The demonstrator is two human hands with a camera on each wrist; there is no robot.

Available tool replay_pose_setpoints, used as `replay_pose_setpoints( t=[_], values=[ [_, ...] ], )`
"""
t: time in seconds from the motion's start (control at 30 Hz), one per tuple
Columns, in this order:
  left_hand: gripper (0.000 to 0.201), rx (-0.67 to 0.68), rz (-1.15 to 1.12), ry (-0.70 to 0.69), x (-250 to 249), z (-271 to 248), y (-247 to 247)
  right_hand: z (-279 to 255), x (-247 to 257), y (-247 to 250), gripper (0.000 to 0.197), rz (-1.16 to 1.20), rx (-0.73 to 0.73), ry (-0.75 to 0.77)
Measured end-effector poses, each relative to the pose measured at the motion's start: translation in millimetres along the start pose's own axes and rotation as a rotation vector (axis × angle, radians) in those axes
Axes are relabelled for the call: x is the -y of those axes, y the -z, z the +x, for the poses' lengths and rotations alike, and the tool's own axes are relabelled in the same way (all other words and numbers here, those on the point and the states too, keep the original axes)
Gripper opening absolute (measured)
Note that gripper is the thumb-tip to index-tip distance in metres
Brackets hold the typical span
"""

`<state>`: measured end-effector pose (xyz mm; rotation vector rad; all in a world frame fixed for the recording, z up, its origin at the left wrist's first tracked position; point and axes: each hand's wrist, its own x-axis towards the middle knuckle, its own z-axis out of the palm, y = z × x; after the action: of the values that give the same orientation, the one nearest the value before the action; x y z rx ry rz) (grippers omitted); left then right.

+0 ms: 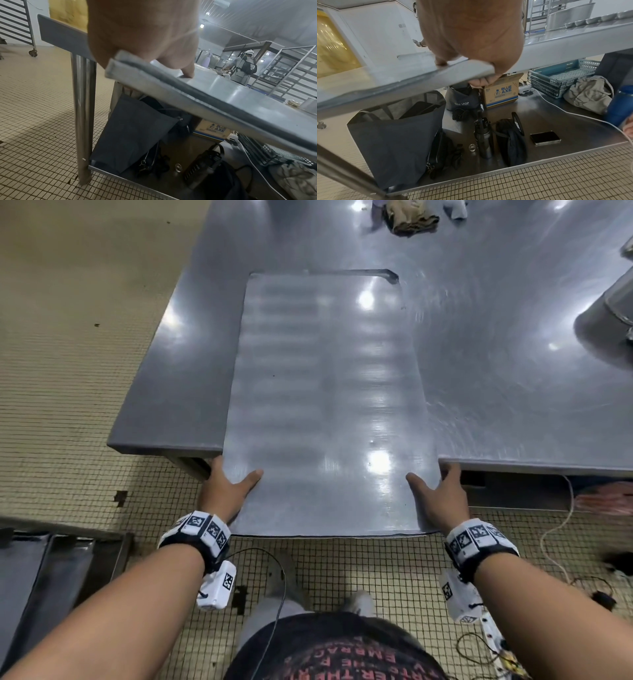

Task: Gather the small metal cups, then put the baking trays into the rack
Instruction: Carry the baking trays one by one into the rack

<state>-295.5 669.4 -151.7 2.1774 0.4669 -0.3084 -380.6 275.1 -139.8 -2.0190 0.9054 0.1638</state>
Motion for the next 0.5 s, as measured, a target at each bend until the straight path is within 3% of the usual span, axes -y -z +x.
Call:
replay_pose_setpoints(
  t=[0.23,0.5],
  values=[
    [0.072,0.027,-0.031,-0.039,13.0,-28.1,-8.2,-11.8,-33.8,10.5,0.079,0.034,0.023,-0.008],
    [0.079,0.029,-0.053,-0.025,22.4,-45.7,-12.2,-30.8,-50.9,20.3,0.068,0.069,0.067,-0.022]
  ],
)
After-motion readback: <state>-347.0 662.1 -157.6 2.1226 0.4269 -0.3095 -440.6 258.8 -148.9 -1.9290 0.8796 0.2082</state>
